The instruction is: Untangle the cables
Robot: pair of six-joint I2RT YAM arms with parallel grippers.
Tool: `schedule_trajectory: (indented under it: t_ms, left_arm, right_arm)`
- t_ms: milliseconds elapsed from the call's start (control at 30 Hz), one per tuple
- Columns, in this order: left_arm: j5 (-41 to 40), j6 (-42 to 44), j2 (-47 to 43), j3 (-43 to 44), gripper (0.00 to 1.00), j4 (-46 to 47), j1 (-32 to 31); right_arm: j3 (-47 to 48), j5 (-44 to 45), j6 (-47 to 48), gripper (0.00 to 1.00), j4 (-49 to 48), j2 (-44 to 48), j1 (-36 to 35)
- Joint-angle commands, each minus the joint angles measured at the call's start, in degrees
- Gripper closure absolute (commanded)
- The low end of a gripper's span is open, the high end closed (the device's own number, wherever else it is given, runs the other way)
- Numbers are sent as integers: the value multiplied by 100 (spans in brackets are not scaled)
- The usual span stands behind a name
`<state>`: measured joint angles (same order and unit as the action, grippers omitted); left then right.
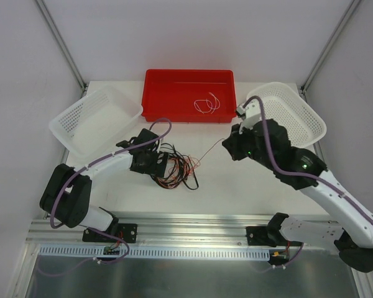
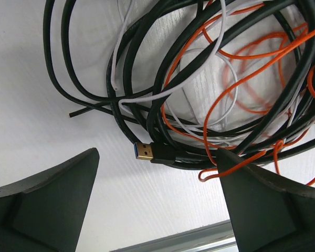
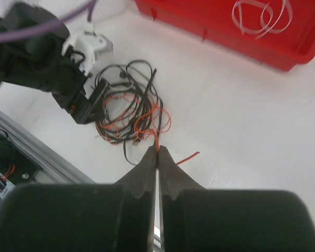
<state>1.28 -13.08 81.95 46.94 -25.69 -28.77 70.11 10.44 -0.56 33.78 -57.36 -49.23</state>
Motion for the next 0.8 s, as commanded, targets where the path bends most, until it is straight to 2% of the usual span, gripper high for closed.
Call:
schedule_trajectory:
  t_ms: [0,300,767]
  left_arm:
    - [-5,-63,75,211,5,-76,39]
    - [-66,-45,181,263,4,-182,39]
    - [-101,-10,190,316,3,-278,39]
  right_arm:
    - [924,389,591,99,840,278,-7]
    - [2708,265,1154,99,762,393,-16]
    - [3387,1636,2121,99,-1021,753,-16]
